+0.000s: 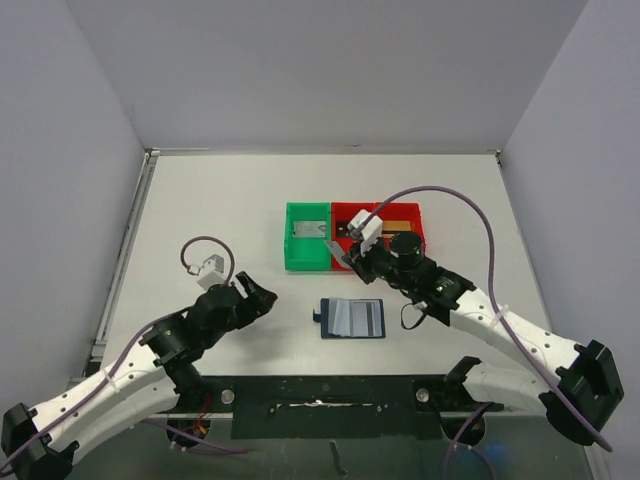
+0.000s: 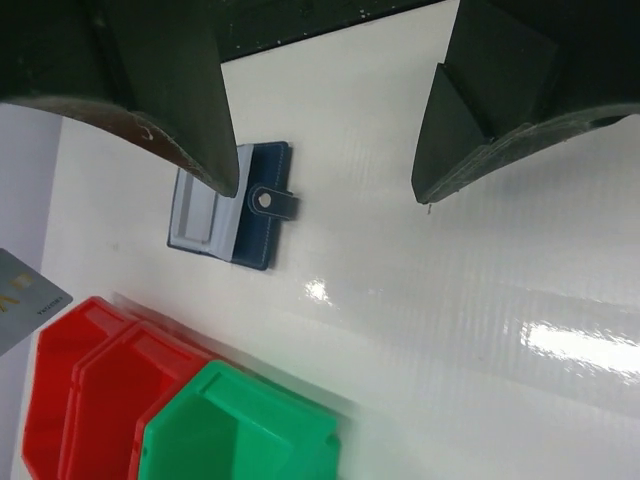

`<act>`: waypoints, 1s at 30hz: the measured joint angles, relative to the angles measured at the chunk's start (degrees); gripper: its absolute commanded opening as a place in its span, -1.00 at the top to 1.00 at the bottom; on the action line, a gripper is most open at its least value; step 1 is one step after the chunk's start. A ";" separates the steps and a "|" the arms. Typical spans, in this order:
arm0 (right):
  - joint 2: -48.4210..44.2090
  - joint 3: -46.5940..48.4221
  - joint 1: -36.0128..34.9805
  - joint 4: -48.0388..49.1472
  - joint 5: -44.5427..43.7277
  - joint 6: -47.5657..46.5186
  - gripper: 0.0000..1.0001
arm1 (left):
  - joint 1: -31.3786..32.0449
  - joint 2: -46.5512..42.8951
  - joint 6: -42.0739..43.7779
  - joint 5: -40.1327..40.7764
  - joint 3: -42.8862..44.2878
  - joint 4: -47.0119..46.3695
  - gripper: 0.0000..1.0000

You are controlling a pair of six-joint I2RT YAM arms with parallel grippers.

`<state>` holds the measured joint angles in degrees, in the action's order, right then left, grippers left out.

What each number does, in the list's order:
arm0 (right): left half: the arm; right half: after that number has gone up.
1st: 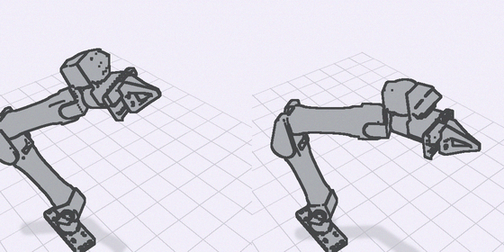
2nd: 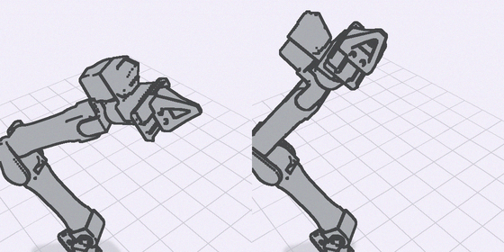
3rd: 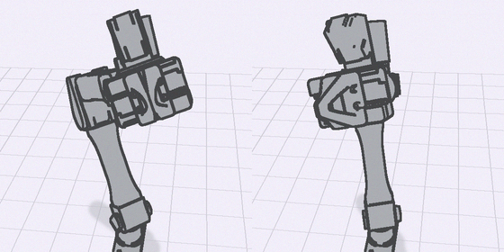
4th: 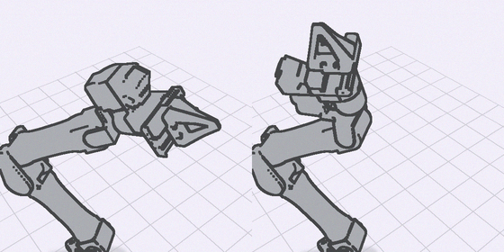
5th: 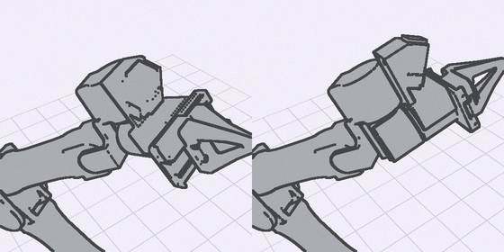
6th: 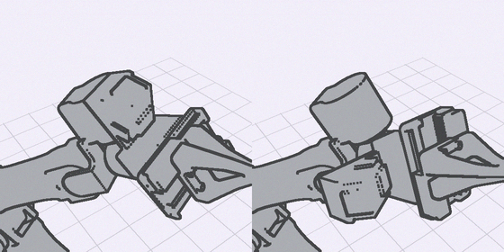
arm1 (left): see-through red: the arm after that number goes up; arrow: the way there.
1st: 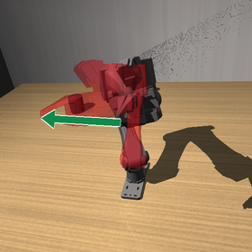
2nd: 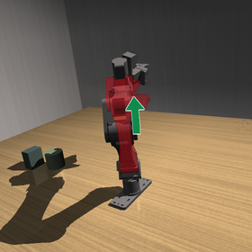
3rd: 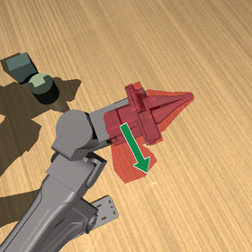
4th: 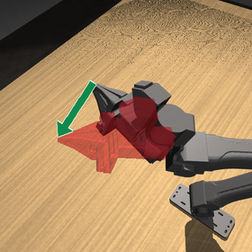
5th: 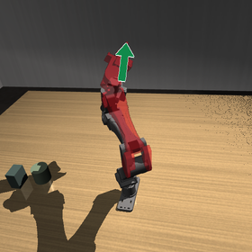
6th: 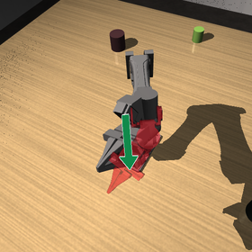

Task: Take the credit cards out of the card holder

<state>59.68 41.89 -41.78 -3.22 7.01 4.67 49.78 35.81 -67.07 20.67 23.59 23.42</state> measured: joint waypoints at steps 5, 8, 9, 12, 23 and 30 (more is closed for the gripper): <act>9.81 5.40 -0.28 1.16 -2.29 -14.29 1.00 | -6.82 5.09 6.56 -2.12 6.10 4.94 -0.41; 16.61 10.80 -0.20 0.98 -2.21 -19.63 1.00 | -14.19 12.46 11.39 -6.01 10.88 5.70 -0.41; 18.82 12.72 -0.13 1.01 -1.95 -21.24 1.00 | -17.75 15.12 13.35 -7.91 12.28 5.77 -0.41; 23.41 16.70 0.59 1.03 -0.96 -24.44 1.00 | -27.32 19.78 18.47 -13.03 14.91 6.19 -0.41; 38.73 30.88 1.62 -2.69 2.23 -32.44 1.00 | -40.89 13.14 32.76 -21.40 16.63 7.19 -0.43; 48.09 37.24 1.57 -7.08 -1.68 -37.94 1.00 | -40.89 5.05 35.10 -21.09 14.45 6.88 -0.44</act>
<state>107.77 79.13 -40.21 -10.31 5.32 -33.28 8.88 40.86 -31.97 -0.43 38.04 30.30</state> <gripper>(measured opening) 0.022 0.720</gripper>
